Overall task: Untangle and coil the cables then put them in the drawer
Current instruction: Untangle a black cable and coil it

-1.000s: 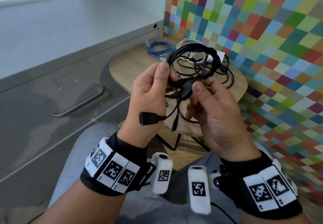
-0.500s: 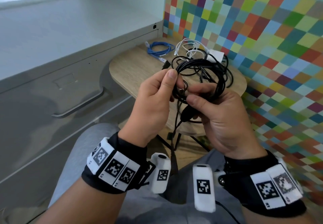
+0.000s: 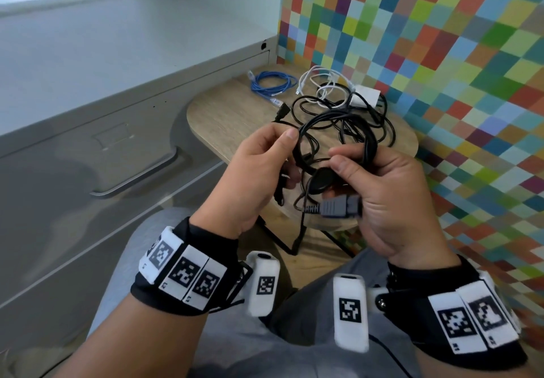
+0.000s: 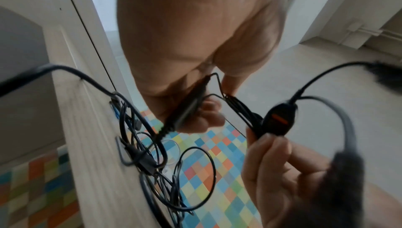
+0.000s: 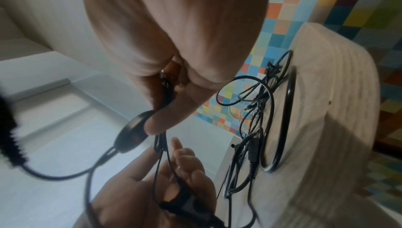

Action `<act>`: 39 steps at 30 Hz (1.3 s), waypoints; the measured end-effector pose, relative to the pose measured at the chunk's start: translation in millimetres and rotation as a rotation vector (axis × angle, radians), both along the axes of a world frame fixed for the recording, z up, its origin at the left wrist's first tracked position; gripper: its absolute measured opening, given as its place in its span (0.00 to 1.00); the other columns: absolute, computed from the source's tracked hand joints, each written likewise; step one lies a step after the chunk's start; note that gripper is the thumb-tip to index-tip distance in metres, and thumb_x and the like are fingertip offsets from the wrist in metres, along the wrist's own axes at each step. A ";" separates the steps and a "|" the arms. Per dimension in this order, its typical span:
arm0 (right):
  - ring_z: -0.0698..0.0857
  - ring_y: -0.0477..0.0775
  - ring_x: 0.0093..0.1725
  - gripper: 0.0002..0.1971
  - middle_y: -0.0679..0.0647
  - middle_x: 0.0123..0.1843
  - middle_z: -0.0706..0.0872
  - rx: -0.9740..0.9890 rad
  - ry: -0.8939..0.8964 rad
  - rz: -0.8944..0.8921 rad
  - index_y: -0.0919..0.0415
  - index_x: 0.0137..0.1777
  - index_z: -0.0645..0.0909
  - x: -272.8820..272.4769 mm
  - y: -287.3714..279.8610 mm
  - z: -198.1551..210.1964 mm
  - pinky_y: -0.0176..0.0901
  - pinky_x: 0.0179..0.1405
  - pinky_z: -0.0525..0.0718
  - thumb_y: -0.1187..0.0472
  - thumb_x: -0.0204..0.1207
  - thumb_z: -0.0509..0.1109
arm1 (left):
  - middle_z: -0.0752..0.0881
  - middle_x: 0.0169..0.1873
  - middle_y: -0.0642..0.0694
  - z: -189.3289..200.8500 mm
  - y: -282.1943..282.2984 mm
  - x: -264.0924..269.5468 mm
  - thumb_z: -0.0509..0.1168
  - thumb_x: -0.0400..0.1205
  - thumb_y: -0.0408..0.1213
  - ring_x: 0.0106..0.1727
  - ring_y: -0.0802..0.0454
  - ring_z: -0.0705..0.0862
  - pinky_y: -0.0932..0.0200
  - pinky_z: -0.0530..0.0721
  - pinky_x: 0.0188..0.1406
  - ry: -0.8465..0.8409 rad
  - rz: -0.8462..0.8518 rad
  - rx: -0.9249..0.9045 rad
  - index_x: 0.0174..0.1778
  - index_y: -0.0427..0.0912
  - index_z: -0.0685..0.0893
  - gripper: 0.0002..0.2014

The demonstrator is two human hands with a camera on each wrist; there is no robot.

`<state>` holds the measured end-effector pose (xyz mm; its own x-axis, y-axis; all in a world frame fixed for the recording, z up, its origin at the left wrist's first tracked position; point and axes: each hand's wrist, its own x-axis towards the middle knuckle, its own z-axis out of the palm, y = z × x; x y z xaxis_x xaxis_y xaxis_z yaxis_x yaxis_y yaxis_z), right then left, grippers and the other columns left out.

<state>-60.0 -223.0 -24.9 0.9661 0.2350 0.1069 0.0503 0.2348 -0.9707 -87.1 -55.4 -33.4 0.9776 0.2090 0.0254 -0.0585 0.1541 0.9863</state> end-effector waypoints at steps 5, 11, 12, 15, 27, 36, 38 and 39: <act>0.95 0.56 0.40 0.07 0.57 0.40 0.95 -0.029 -0.035 -0.072 0.59 0.45 0.91 3.3 -0.4 -5.0 0.43 0.35 0.91 0.61 0.68 0.77 | 0.86 0.41 0.50 2.3 9.5 -0.8 0.64 0.90 0.38 0.41 0.49 0.90 0.50 0.88 0.50 0.005 -0.012 0.022 0.54 0.43 0.83 0.04; 0.94 0.55 0.42 0.05 0.56 0.41 0.94 -0.001 -0.051 -0.124 0.57 0.44 0.92 8.5 -5.8 -6.9 0.40 0.33 0.90 0.60 0.68 0.78 | 0.85 0.40 0.44 1.7 18.9 -4.7 0.63 0.89 0.46 0.40 0.45 0.86 0.49 0.85 0.45 0.036 -0.233 0.095 0.56 0.38 0.85 0.13; 0.94 0.55 0.43 0.06 0.56 0.41 0.94 -0.013 -0.053 -0.133 0.58 0.45 0.91 9.3 -7.1 -7.2 0.40 0.33 0.90 0.60 0.68 0.78 | 0.85 0.40 0.44 1.0 21.5 -4.3 0.65 0.86 0.46 0.39 0.44 0.85 0.48 0.84 0.43 0.034 -0.252 0.096 0.57 0.35 0.85 0.16; 0.94 0.54 0.42 0.06 0.55 0.40 0.94 -0.051 -0.062 -0.155 0.56 0.44 0.92 12.3 -12.2 -9.5 0.40 0.34 0.90 0.59 0.68 0.78 | 0.85 0.39 0.41 -1.4 32.1 -3.5 0.71 0.80 0.47 0.36 0.44 0.83 0.50 0.82 0.38 0.015 -0.293 0.051 0.57 0.31 0.83 0.21; 0.93 0.57 0.37 0.09 0.54 0.42 0.94 -0.174 -0.109 -0.245 0.54 0.45 0.93 19.0 -17.2 -16.8 0.45 0.35 0.91 0.69 0.79 0.78 | 0.87 0.65 0.33 4.1 54.6 -13.8 0.70 0.76 0.22 0.58 0.38 0.90 0.46 0.89 0.62 -0.245 -0.490 -0.279 0.68 0.37 0.86 0.23; 0.94 0.58 0.36 0.05 0.54 0.43 0.96 -0.281 -0.143 -0.191 0.57 0.53 0.94 4.0 -4.4 -15.2 0.51 0.37 0.93 0.65 0.82 0.77 | 0.95 0.50 0.41 12.3 9.1 -11.3 0.74 0.81 0.33 0.47 0.47 0.93 0.58 0.90 0.46 -0.204 -0.166 0.057 0.61 0.42 0.90 0.12; 0.95 0.58 0.38 0.06 0.53 0.43 0.96 -0.285 -0.162 -0.159 0.56 0.54 0.94 -0.9 -1.2 -13.3 0.52 0.39 0.94 0.65 0.82 0.77 | 0.95 0.43 0.45 12.5 3.3 -10.2 0.76 0.80 0.34 0.40 0.52 0.91 0.61 0.88 0.40 -0.210 -0.051 0.176 0.54 0.45 0.93 0.08; 0.95 0.57 0.39 0.06 0.53 0.42 0.96 -0.270 -0.165 -0.141 0.56 0.54 0.94 -3.5 0.3 -12.5 0.51 0.39 0.94 0.65 0.82 0.77 | 0.95 0.40 0.46 12.7 0.8 -9.6 0.77 0.79 0.33 0.37 0.53 0.90 0.62 0.87 0.39 -0.213 0.001 0.210 0.50 0.45 0.93 0.06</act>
<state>-63.4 -222.7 -37.3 0.9660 0.1411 0.2167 0.2255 -0.0498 -0.9730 -96.7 -54.6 -20.7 0.9454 0.1783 0.2728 -0.2678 -0.0519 0.9621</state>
